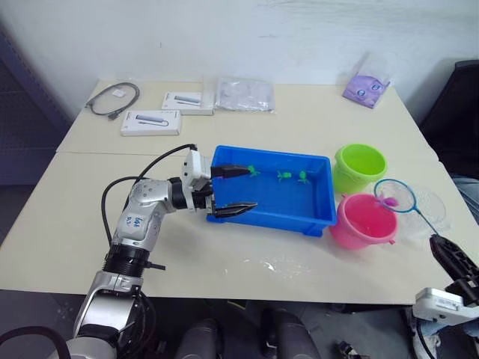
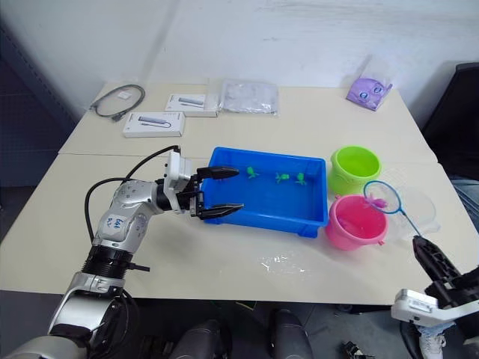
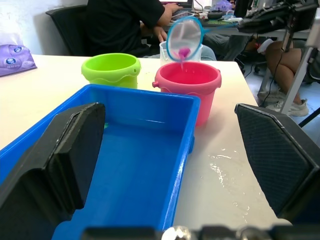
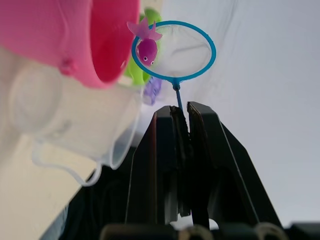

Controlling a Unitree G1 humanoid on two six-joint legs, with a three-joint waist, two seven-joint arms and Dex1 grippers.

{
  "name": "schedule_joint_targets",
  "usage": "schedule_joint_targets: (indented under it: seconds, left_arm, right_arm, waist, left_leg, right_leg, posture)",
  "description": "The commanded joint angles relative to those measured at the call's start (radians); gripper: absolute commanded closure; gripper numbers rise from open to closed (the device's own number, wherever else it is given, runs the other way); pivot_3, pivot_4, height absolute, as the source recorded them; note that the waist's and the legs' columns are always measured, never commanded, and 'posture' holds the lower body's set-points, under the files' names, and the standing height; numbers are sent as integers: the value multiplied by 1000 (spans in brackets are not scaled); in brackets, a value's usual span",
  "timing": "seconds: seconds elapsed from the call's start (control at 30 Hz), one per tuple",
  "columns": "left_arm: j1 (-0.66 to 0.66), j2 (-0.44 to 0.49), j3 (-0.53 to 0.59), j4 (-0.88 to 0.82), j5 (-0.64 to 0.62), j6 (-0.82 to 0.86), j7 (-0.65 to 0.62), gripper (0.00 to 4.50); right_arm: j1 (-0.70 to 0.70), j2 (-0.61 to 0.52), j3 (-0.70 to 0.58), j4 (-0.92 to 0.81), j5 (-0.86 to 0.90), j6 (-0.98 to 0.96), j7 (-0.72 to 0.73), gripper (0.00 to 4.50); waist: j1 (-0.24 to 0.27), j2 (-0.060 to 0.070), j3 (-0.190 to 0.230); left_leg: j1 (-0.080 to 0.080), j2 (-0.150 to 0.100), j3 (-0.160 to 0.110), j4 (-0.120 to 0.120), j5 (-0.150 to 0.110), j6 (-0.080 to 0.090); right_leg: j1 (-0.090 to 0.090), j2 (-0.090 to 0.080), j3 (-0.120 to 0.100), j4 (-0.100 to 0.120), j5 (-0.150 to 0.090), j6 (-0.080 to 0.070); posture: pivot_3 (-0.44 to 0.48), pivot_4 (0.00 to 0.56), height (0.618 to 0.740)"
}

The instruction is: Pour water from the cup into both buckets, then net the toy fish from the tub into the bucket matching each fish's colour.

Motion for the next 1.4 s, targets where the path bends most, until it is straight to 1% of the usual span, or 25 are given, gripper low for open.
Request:
schedule_joint_targets:
  seconds: [0.03,0.13,0.2,0.23,0.3,0.4,0.5,0.57,0.7,0.8,1.03,1.1,1.13,1.17,1.3,1.4]
  left_arm:
    - [-9,0,17,-8,1,-21,2,36]
    - [-6,2,14,-11,3,-20,2,36]
    - [-8,5,12,-10,7,-23,-1,36]
    - [-7,2,17,-10,4,-21,5,36]
    - [-7,0,18,-11,2,-18,6,36]
    - [-12,4,14,-7,9,-27,-3,36]
    - [-12,-2,18,-11,6,-22,6,36]
    - [-14,-1,16,-14,7,-20,8,36]
    - [-12,1,16,-13,8,-20,9,36]
    - [-12,-1,22,-15,9,-23,20,36]
    - [-10,1,20,-21,7,-21,18,36]
    - [-7,2,20,-25,6,-19,19,36]
    - [-5,2,19,-30,5,-16,19,36]
    - [-4,3,19,-32,5,-15,19,36]
    - [-2,5,23,-37,4,-12,24,36]
    - [-3,8,17,-35,4,-11,15,36]
  right_arm:
    - [1,37,-57,7,-5,64,-38,4500]
    - [19,12,-10,20,-20,11,-47,4500]
    - [19,28,-39,36,-16,47,-64,4500]
    - [18,9,-48,52,-16,35,-76,4500]
    - [24,-32,-26,64,-13,-23,-83,4500]
    - [14,-7,-41,72,-9,21,-102,4500]
    - [22,-20,2,65,-21,-22,-112,4500]
    - [20,12,-23,74,-19,22,-130,4500]
    - [32,-17,20,73,-31,-38,-138,4500]
    - [5,0,-32,100,-15,30,-157,4500]
    - [4,-40,-25,117,-50,12,-193,4500]
    - [5,-39,-3,116,-51,1,-195,4500]
    - [18,-47,35,96,-64,-36,-189,4500]
    - [26,-43,46,87,-64,-44,-184,4500]
    - [4,-11,-40,124,-46,70,-202,4500]
    - [8,-41,-18,131,-44,37,-202,4500]
  waist:
    - [1,0,0]
    - [1,0,0]
    - [1,0,0]
    - [1,0,0]
    - [1,0,0]
    - [1,0,0]
    - [1,0,0]
    - [1,0,0]
    - [1,0,0]
    - [1,0,0]
    - [1,0,0]
    - [1,0,0]
    - [1,0,0]
    - [1,0,0]
    - [1,0,0]
    - [1,0,0]
  left_leg:
    - [0,0,0,0,0,0]
    - [0,0,0,0,0,0]
    - [0,0,0,0,0,0]
    - [0,0,0,0,0,0]
    - [0,0,0,0,0,0]
    - [0,0,0,0,0,0]
    - [0,0,0,0,0,0]
    - [0,0,0,0,0,0]
    - [0,0,0,0,0,0]
    - [0,0,0,0,0,0]
    - [0,0,0,0,0,0]
    - [0,0,0,0,0,0]
    - [0,0,0,0,0,0]
    - [0,0,0,0,0,0]
    - [0,0,0,0,0,0]
    - [0,0,1,0,0,0]
  right_leg:
    - [0,0,0,0,0,0]
    - [0,0,0,0,0,0]
    - [0,0,0,0,0,0]
    - [0,0,0,0,0,0]
    - [0,0,0,0,0,0]
    - [0,0,0,0,0,0]
    - [0,0,0,0,0,0]
    - [0,0,0,0,0,0]
    - [0,0,0,0,0,0]
    - [0,0,0,0,0,0]
    - [0,0,0,0,0,0]
    - [0,0,0,0,0,0]
    - [0,0,0,0,0,0]
    - [0,0,0,0,0,0]
    - [0,0,0,0,0,0]
    - [0,-1,1,0,0,0]
  posture:
    - [0,150,740]
    - [0,150,740]
    - [0,150,740]
    - [0,150,740]
    - [0,150,740]
    - [0,150,740]
    - [0,150,740]
    - [0,150,740]
    - [0,150,740]
    - [0,150,740]
    - [0,150,740]
    - [0,150,740]
    - [0,150,740]
    - [0,150,740]
    - [0,150,740]
    - [0,150,740]
